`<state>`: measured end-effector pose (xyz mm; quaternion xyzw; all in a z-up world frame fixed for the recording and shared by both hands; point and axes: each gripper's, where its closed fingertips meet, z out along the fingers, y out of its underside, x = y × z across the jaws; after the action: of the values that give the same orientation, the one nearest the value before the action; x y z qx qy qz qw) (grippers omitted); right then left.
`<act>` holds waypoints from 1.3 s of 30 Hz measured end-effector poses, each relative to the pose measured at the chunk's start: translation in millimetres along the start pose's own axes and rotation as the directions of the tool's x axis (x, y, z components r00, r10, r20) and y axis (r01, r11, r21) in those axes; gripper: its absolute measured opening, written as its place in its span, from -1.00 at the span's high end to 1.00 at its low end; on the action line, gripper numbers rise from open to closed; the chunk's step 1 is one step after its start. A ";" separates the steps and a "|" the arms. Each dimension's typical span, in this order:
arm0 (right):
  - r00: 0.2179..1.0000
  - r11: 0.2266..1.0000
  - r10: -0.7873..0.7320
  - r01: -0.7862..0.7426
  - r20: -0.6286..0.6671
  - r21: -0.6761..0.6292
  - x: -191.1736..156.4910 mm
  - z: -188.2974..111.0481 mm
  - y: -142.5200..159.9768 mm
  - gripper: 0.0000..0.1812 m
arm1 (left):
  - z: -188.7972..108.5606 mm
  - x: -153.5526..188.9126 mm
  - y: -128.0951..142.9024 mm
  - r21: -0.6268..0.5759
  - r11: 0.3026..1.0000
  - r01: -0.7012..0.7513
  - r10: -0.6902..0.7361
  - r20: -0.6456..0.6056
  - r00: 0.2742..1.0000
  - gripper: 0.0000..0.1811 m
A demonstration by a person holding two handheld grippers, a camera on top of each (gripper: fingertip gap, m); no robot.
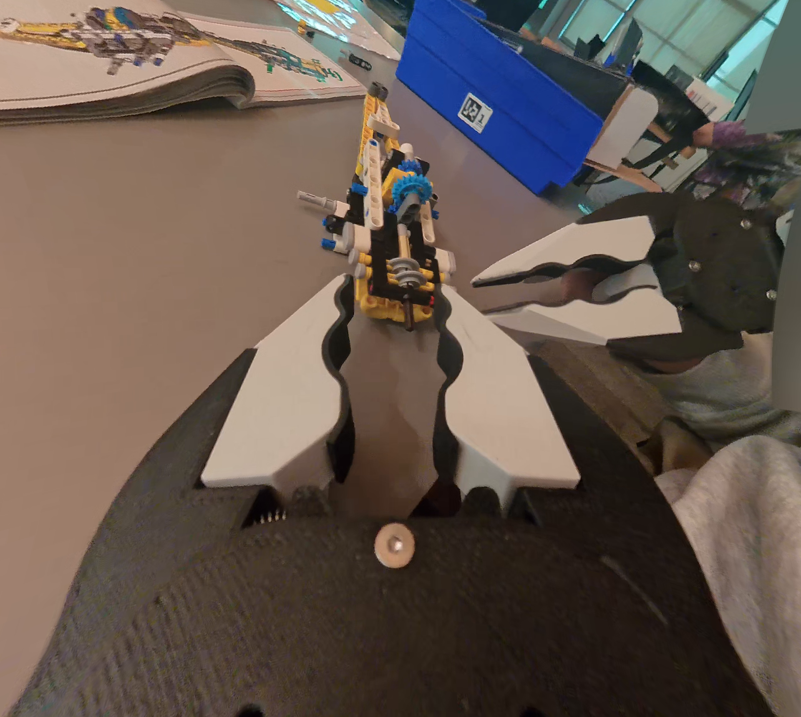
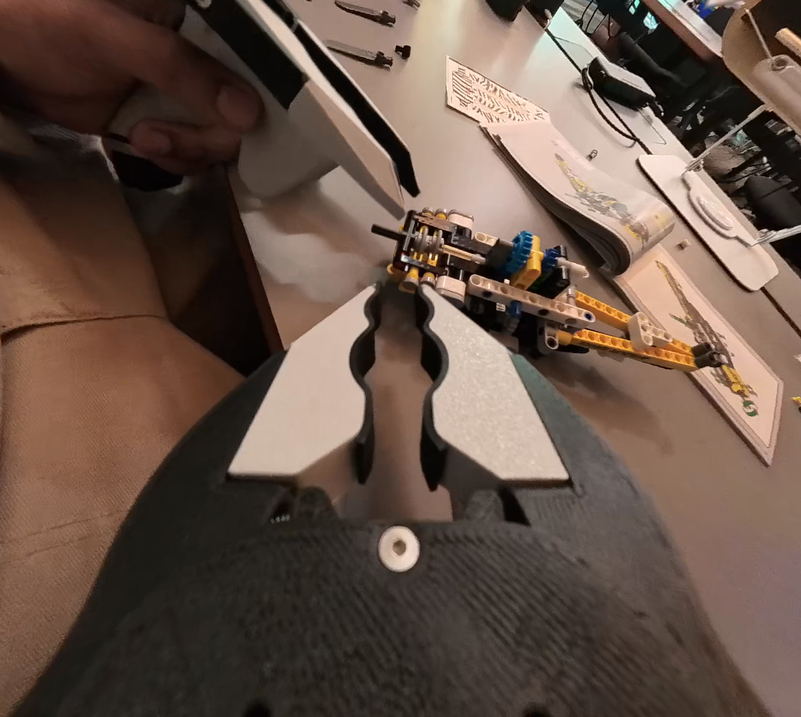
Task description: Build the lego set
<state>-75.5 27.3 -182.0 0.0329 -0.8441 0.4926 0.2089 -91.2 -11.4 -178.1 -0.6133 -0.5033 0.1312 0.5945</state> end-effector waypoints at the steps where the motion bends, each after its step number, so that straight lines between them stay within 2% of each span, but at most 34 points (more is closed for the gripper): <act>1: 1.000 1.000 -0.031 0.031 -0.005 -0.001 0.4 -0.3 -0.2 0.83 | -1.4 -4.1 -1.0 0.000 1.000 0.004 -0.004 0.019 1.000 0.62; 4: 0.976 0.976 -0.215 0.214 -0.043 -0.032 5.1 -2.8 0.6 0.80 | -1.9 -11.4 3.6 -0.047 0.999 -0.015 0.017 0.055 0.998 0.61; 8: 0.921 0.915 -0.389 0.389 0.016 -0.109 1.9 -1.8 7.3 0.82 | 1.1 -9.7 8.0 -0.077 0.994 -0.073 0.079 0.071 0.994 0.60; 15: 0.947 0.944 -0.318 0.320 0.040 -0.076 5.3 4.6 1.0 0.77 | 2.7 -8.5 12.0 -0.095 0.979 -0.181 0.192 0.119 0.974 0.61; 19: 0.860 0.848 -0.504 0.511 0.081 -0.145 3.0 5.3 5.7 0.81 | 3.9 -7.4 11.8 -0.096 0.980 -0.172 0.182 0.112 0.977 0.60; 22: 0.813 0.800 -0.569 0.582 0.124 -0.146 2.9 8.2 -0.2 0.82 | 3.7 -7.3 11.7 -0.093 0.980 -0.174 0.184 0.112 0.977 0.61; 28: 0.820 0.809 -0.540 0.568 0.189 -0.150 11.0 8.6 4.2 0.85 | 3.6 -7.0 11.9 -0.091 0.978 -0.188 0.198 0.115 0.973 0.61; 33: 0.733 0.764 -0.605 0.644 0.313 -0.032 9.0 2.8 -7.5 0.74 | 3.3 -4.0 11.8 -0.082 0.980 -0.182 0.189 0.088 0.978 0.61; 36: 0.679 0.744 -0.621 0.667 0.391 0.022 10.3 7.2 -15.1 0.75 | 4.3 -2.9 12.4 -0.086 0.979 -0.186 0.193 0.084 0.978 0.61; 39: 0.628 0.727 -0.605 0.686 0.489 0.019 11.7 13.5 -5.8 0.65 | 5.0 -2.6 13.2 -0.094 0.976 -0.198 0.206 0.088 0.975 0.61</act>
<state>-89.0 14.7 -178.5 0.4326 -0.8381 0.2877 0.1662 -90.1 -7.6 -191.9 -0.6788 -0.4716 0.1994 0.5264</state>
